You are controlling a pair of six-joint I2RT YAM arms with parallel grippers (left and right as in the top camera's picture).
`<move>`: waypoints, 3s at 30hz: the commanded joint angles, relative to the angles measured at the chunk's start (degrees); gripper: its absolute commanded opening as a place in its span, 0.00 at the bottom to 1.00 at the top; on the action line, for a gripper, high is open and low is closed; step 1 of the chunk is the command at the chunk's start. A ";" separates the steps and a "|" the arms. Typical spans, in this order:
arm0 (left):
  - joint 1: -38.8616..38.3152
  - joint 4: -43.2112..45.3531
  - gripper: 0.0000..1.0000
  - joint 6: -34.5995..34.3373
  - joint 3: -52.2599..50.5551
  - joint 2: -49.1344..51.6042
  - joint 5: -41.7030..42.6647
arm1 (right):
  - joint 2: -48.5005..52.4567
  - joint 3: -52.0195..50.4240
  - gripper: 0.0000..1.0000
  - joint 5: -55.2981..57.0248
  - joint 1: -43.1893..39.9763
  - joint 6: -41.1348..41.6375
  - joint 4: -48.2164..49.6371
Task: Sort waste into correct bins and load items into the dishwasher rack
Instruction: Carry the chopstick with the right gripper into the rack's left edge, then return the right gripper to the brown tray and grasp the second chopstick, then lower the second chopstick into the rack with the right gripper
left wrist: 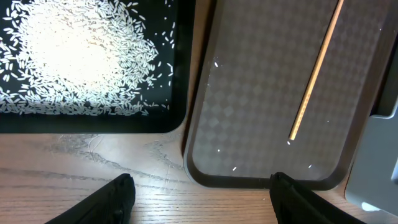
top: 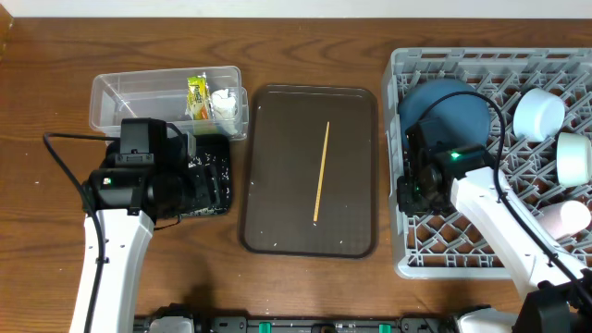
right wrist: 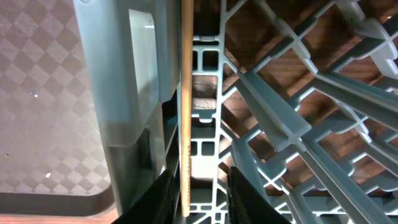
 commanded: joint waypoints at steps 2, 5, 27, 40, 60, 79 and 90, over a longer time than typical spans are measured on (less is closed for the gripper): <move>0.24 -0.13 0.72 -0.11 -0.46 0.07 -0.55 | 0.20 0.22 0.27 -1.18 -0.20 0.00 0.13; 0.24 -0.13 0.72 -0.11 -0.46 0.07 -0.55 | -0.66 2.45 0.27 -1.18 -0.17 0.00 -1.20; 0.24 -0.13 0.73 -0.11 -0.46 0.07 -0.55 | 9.86 15.19 0.57 -6.51 16.98 5.57 18.38; 0.24 -0.15 0.73 -0.11 -0.46 0.07 -0.55 | 27.76 15.19 0.56 -0.02 22.45 15.72 23.37; 0.24 -0.15 0.72 -0.11 -0.46 0.07 -0.55 | 29.66 15.19 0.01 3.21 22.32 18.91 11.34; 0.24 -0.13 0.73 -0.11 -0.46 0.07 -0.55 | 9.27 15.50 0.01 0.35 19.45 6.29 5.70; 0.24 -0.13 0.72 -0.11 -0.46 0.07 -0.55 | -3.04 15.26 0.01 4.11 6.25 2.38 -4.15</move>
